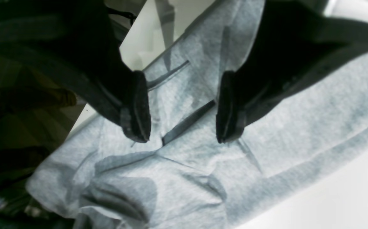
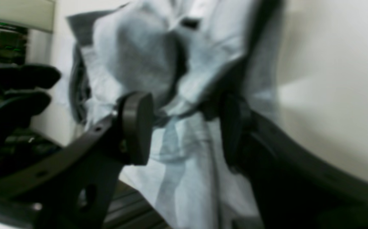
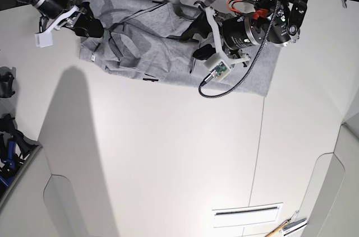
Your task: Fold the T-shirt properly
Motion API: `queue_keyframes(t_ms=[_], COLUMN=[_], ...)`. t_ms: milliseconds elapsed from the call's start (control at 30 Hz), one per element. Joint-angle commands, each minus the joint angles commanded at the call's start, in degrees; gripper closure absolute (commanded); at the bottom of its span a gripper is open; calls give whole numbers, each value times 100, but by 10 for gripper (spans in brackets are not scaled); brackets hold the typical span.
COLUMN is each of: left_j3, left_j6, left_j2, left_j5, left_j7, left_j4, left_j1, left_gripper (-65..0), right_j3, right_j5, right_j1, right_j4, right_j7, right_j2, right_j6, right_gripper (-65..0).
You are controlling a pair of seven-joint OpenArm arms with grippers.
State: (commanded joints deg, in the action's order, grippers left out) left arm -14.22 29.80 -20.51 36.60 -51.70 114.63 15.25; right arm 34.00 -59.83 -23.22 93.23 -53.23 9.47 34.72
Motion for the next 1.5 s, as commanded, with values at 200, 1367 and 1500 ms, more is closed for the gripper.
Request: queue_keyframes(t_ms=[200,1367,1500], left_j3=[4,4,4], left_j6=[2,2,2], left_j2=[4,2,4], left_j5=[4,2,2], left_j7=[11,42,48], left_j4=[0,7,7], left_j1=[-2,-15,-15], left_gripper=[-361,-361,-361], right_j3=[656,828,835], right_j5=[103,-37,363], right_j1=[2,177,179], right_j4=[83,190,173], right_j7=[44,-208,50], right_j2=[0,-262,-31], right_j6=[2,0,4], right_gripper=[-330,-332,-332])
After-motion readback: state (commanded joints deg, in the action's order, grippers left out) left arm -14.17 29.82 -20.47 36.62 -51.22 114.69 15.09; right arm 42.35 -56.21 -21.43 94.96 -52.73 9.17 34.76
